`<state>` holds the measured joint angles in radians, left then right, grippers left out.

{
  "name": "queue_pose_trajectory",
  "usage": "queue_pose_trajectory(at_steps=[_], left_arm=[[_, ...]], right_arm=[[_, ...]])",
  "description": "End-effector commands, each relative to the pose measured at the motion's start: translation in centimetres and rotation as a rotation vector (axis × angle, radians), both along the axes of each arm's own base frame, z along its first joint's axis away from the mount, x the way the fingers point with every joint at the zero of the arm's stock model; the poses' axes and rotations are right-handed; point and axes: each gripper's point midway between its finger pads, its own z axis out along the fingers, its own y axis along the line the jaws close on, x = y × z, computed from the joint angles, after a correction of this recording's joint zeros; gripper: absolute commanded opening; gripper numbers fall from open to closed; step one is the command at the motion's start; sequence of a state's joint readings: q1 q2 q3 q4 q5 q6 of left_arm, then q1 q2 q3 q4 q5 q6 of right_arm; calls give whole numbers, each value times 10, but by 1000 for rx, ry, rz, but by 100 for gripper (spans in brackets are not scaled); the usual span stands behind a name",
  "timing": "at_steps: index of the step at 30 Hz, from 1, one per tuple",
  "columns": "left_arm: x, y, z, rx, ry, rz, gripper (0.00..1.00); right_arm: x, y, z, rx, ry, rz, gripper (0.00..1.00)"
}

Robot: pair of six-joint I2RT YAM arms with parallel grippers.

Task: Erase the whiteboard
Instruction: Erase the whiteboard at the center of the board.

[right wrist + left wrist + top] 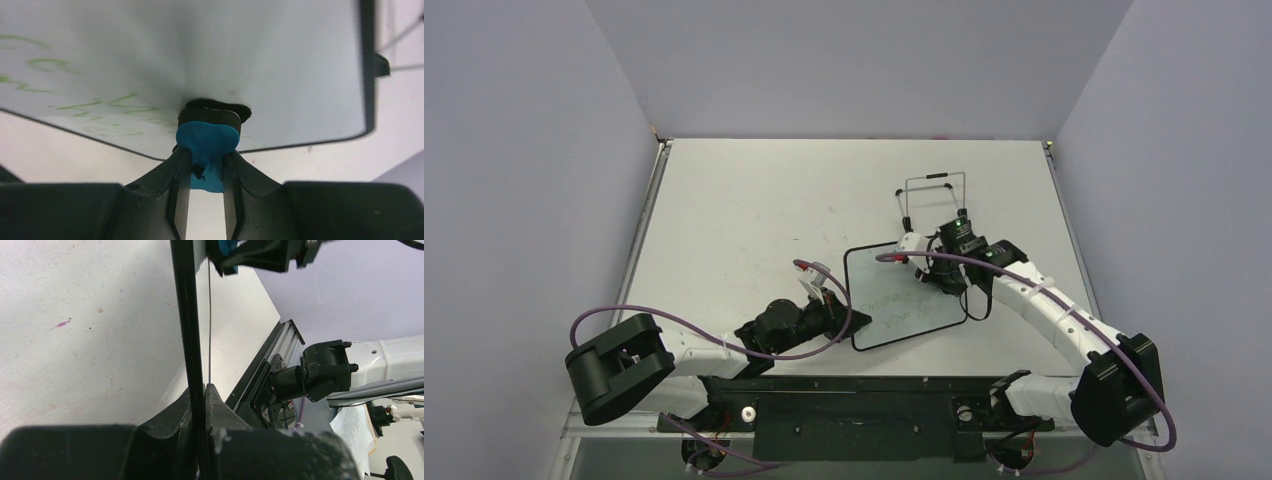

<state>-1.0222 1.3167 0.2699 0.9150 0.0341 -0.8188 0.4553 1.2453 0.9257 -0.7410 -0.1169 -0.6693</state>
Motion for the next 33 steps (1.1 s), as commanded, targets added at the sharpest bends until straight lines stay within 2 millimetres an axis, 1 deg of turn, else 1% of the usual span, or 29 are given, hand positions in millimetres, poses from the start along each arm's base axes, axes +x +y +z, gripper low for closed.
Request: queue_pose_trajectory(at_steps=[1,2,3,4,5,6,7,8,10,11,12,13,14,15,16,17,19,21,23,24,25,26,27,28,31,33], left_arm=[[-14,-11,29,-70,-99,-96,0],[-14,-11,29,-69,-98,-96,0],[-14,-11,29,-69,-98,-97,0],[-15,-10,28,-68,-98,-97,0],[-15,-10,29,-70,-100,-94,0],[-15,-9,29,-69,-97,-94,0],[-15,-8,30,-72,-100,-91,0],[-15,-8,29,-70,-100,-90,0],[-15,-7,30,-72,-102,-87,0],[-15,-7,30,-71,-102,-86,0],[-15,-7,30,-71,-103,-85,0],[-15,-7,30,-71,-102,-86,0],[-14,-7,29,-69,-100,-86,0],[-14,-7,29,-70,-101,-87,0],[-14,-8,28,-69,-101,-88,0],[-15,-8,29,-70,-101,-90,0],[-14,-8,29,-71,-100,-89,0],[-14,-9,28,-70,-100,-89,0],[-15,-9,28,-69,-99,-90,0],[-15,-9,29,-70,-99,-90,0],[-15,-8,28,-69,-99,-90,0],[-15,-8,29,-71,-100,-88,0],[-15,-8,29,-70,-99,-88,0],[-15,-7,30,-71,-101,-88,0],[-15,-6,30,-71,-103,-84,0],[-15,-5,31,-73,-105,-82,0]], right_arm=[[-28,34,2,80,38,184,0],[-24,33,3,87,30,151,0],[-12,29,7,76,-7,109,0],[-3,18,9,66,-25,34,0],[7,14,12,73,-46,-3,0],[16,1,14,70,-60,-72,0],[22,-3,15,69,-71,-98,0],[26,-13,14,53,-79,-138,0],[27,-20,9,29,-73,-157,0],[23,-22,4,21,-57,-148,0],[20,-19,1,28,-41,-132,0],[12,-18,-5,22,-11,-107,0],[6,-10,-7,41,11,-70,0],[-2,-9,-13,32,37,-37,0],[-11,0,-15,39,50,9,0],[-16,3,-16,36,56,38,0],[-27,17,-14,50,51,107,0],[-29,24,-8,72,40,130,0],[-24,25,1,82,9,119,0],[-16,26,8,88,-28,102,0],[-9,21,11,84,-51,59,0],[-1,21,18,93,-85,36,0],[6,13,21,92,-101,-13,0],[13,11,25,99,-121,-36,0],[21,-8,22,74,-125,-107,0],[19,-16,15,43,-109,-106,0]])
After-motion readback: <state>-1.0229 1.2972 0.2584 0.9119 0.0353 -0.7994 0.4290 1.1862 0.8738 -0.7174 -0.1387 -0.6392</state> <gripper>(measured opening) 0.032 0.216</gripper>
